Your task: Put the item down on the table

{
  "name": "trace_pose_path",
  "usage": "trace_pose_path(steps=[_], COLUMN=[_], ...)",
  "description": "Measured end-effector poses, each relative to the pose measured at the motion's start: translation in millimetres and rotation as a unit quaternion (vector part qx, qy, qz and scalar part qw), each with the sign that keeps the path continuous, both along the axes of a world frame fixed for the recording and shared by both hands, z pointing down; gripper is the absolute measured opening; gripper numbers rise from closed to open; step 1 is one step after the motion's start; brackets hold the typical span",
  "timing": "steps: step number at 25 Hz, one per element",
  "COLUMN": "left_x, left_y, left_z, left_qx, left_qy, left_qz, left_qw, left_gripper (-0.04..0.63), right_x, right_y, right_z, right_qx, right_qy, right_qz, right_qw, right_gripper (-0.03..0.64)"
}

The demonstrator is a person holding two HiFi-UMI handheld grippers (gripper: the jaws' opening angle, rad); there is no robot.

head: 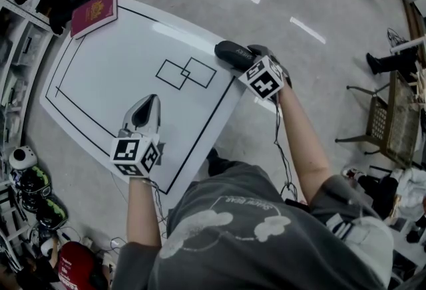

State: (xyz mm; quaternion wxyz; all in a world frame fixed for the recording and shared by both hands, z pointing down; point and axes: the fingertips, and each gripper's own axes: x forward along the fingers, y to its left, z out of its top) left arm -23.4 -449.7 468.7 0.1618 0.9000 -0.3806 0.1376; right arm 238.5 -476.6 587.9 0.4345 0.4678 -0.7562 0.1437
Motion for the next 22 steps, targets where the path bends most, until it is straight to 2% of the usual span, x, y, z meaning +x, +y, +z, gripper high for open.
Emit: trace_pose_path(steps=[4, 12, 18, 19, 21, 22], left_x=[-2, -11, -28, -33, -43, -48], left_y=[4, 19, 42, 47, 59, 65], left_z=[-3, -16, -36, -40, -47, -50], left_qx=[0.002, 0.018, 0.036, 0.039, 0.045, 0.047], left_qy=[-0.001, 0.006, 0.02, 0.022, 0.028, 0.031], left_qz=[0.002, 0.006, 0.0, -0.004, -0.011, -0.013], left_qw=[1.0, 0.9998, 0.9992, 0.999, 0.9986, 0.9983], left_gripper=[0.006, 0.006, 0.006, 0.006, 0.006, 0.006], right_x=[-2, -1, -10, -14, -23, -28], right_y=[3, 13, 29, 33, 42, 46], right_z=[-3, -29, -75, -83, -95, -100], right_qx=[-0.002, 0.028, 0.093, 0.103, 0.115, 0.123], right_qy=[-0.003, -0.024, -0.045, -0.049, -0.055, -0.058], right_qz=[-0.001, 0.024, 0.057, 0.063, 0.074, 0.077], right_qw=[1.0, 0.999, 0.993, 0.991, 0.989, 0.988], right_gripper=[0.374, 0.399, 0.399, 0.392, 0.299, 0.276])
